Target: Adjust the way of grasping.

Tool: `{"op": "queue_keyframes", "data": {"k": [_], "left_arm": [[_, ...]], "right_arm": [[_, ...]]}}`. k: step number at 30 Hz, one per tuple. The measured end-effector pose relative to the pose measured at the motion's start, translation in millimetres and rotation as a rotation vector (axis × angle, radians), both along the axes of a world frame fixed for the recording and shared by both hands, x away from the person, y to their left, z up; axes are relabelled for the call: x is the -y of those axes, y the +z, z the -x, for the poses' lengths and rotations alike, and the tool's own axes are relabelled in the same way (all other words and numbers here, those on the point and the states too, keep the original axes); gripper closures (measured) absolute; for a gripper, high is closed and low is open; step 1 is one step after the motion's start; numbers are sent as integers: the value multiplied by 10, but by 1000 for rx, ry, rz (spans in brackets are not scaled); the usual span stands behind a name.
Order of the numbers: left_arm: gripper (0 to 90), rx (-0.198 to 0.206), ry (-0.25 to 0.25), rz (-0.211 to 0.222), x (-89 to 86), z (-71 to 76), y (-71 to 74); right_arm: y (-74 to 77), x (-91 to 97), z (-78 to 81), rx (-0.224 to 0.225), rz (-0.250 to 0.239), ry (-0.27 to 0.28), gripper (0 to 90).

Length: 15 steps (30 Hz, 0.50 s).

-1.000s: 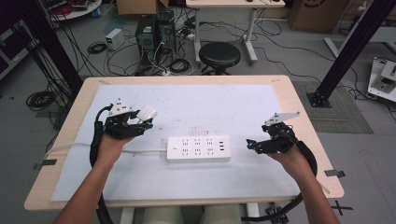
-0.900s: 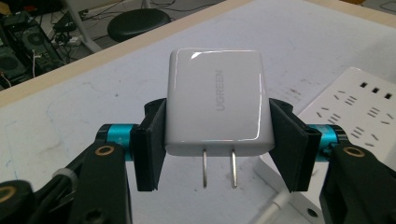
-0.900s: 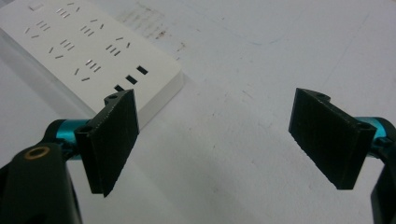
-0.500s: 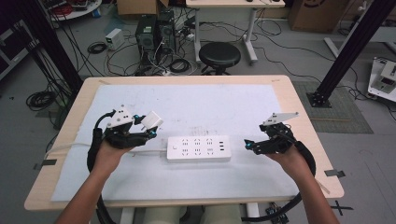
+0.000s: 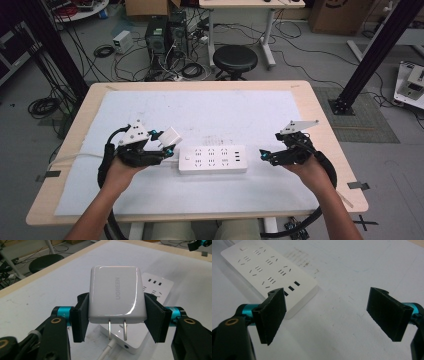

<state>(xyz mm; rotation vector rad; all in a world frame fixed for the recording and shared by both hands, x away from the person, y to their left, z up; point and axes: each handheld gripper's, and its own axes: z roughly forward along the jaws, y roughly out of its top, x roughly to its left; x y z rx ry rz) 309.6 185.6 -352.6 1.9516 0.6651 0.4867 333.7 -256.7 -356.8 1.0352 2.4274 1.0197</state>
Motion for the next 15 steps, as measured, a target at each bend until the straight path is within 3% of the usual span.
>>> {"op": "queue_keyframes", "data": {"k": [2, 5, 11, 15], "left_arm": [[425, 0, -17, 4, 12, 18, -18], [425, -1, -59, -9, 41, 33, -44], [425, 12, -125, -20, 144, 52, -77], [425, 26, -176, -44, 213, 69, -94]], "right_arm": [[-9, -34, -16, -36, -11, 8, 163], [-18, -96, -14, -27, -10, 34, 163], [-27, -168, -11, -73, -51, 79, 163], [-33, -192, -4, -75, -70, 92, 163]]}}
